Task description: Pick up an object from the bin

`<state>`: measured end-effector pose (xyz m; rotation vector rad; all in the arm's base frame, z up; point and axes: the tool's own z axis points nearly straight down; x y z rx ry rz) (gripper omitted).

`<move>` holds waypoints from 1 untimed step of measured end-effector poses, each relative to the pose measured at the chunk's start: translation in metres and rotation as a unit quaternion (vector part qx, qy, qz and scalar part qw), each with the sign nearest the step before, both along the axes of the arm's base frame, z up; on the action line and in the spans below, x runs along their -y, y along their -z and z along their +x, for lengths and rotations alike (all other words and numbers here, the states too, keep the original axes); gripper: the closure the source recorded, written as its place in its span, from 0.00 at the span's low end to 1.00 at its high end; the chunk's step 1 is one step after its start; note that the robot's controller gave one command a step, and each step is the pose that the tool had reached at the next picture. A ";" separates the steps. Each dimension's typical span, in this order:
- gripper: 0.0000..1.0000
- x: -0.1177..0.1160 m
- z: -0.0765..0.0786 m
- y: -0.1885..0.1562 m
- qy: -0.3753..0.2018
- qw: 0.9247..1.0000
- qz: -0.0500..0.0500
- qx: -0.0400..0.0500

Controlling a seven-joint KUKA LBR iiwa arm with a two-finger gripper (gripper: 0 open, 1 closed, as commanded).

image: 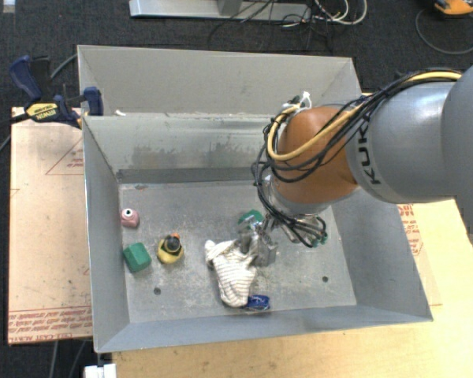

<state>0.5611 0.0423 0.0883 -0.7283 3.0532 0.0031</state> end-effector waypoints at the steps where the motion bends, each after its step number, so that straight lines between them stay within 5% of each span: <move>1: 1.00 -0.014 0.010 -0.024 -0.101 0.995 0.001 0.002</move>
Offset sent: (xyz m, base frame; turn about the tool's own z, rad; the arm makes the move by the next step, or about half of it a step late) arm 0.0000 0.0000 0.0000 0.0000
